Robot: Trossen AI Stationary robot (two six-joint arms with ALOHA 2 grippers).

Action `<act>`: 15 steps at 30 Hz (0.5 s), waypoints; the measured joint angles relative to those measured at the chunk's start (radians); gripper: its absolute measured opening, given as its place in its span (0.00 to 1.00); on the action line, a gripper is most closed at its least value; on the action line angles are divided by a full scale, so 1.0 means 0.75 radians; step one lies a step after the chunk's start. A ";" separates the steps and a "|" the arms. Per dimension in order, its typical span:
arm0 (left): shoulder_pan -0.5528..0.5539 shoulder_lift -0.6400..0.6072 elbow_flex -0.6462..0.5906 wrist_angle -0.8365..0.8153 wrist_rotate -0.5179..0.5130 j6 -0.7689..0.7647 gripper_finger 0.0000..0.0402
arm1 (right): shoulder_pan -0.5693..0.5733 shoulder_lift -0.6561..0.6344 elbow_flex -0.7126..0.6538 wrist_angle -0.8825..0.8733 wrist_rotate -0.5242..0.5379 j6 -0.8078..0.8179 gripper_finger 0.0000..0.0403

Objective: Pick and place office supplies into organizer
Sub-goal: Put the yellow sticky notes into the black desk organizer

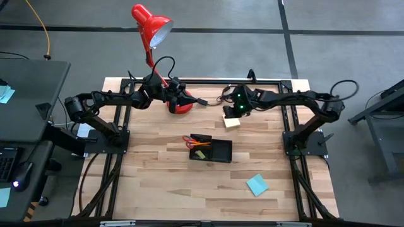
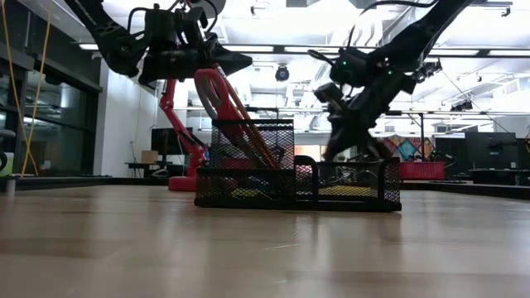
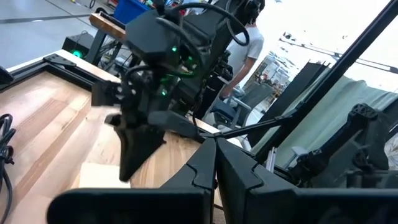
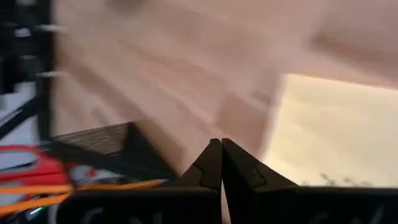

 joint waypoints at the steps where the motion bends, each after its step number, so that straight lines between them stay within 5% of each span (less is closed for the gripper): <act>1: 0.000 0.000 0.000 0.000 0.000 0.000 0.01 | -0.009 -0.017 -0.001 -0.052 0.028 -0.010 0.00; 6: 0.000 0.000 0.000 0.000 0.000 0.021 0.01 | -0.079 -0.057 -0.003 -0.241 0.031 -0.078 0.09; 15: 0.000 0.000 0.000 0.000 0.000 0.035 0.01 | -0.120 -0.059 -0.003 -0.373 0.067 -0.097 0.51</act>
